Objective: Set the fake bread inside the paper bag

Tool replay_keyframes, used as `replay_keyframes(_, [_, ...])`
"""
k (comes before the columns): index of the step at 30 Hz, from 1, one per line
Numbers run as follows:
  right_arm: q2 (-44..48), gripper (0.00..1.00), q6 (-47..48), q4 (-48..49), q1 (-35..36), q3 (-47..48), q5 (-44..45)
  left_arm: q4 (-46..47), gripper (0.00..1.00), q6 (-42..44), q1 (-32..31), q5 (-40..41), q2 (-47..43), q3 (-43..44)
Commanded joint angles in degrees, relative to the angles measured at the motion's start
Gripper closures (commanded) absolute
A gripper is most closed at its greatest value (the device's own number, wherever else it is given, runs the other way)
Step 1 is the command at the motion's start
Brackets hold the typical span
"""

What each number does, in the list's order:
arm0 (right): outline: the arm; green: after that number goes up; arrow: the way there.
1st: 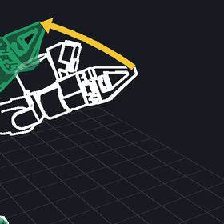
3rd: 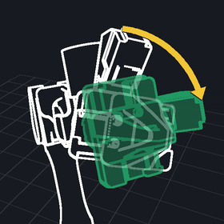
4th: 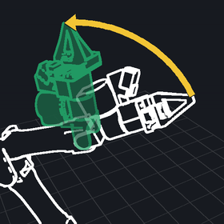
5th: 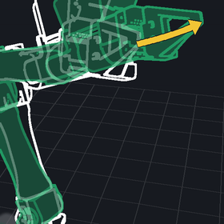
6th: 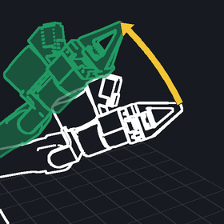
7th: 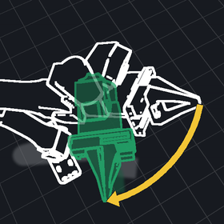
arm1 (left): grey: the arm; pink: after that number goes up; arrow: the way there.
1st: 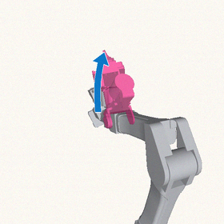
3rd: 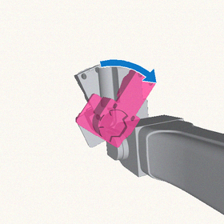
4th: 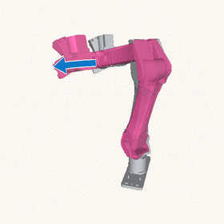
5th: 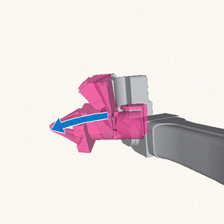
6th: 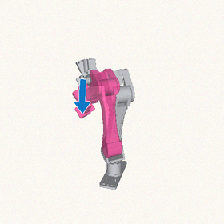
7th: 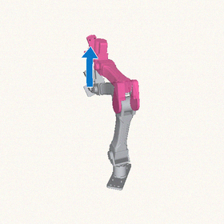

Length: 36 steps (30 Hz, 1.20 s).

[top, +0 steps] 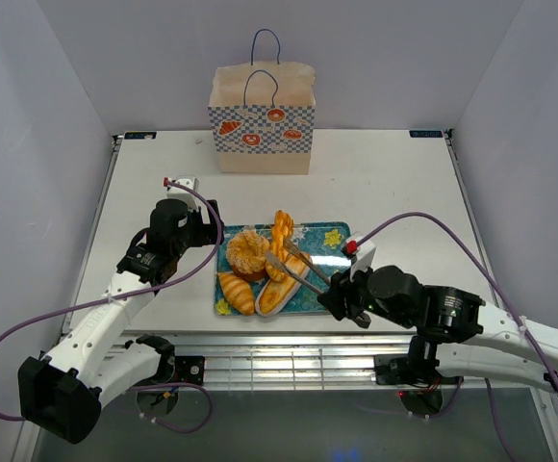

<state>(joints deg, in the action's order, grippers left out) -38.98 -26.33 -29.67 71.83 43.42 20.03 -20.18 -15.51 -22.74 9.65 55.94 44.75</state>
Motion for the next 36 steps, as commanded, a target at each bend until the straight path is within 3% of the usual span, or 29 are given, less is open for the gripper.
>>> replay_keyframes(1, [-1.0,0.48,-5.7,2.4,6.4,-0.2,10.7,-0.5,0.02,0.3,-0.3,0.5,-0.7,2.4])
replay_keyframes(6, [-5.8,0.47,-10.6,-1.6,16.6,2.5,20.8,-0.6,0.02,0.4,-0.3,0.5,-1.0,2.4])
replay_keyframes(13, [-14.5,0.47,-20.9,-9.9,24.5,5.6,34.1,-0.6,0.02,0.4,-0.3,0.4,-1.4,2.5])
replay_keyframes(22, [-19.8,0.46,-24.2,-5.9,25.0,2.5,34.6,-0.6,0.02,0.4,-0.3,0.1,-1.9,2.5])
replay_keyframes(29, [-20.4,0.46,-21.6,2.1,24.9,-1.3,32.6,-0.6,0.02,0.4,-0.3,-0.2,-2.0,2.5])
replay_keyframes(36, [-22.5,0.44,-19.7,3.8,24.9,-0.7,31.9,-0.6,0.02,0.4,-0.3,-0.2,-2.2,2.5])
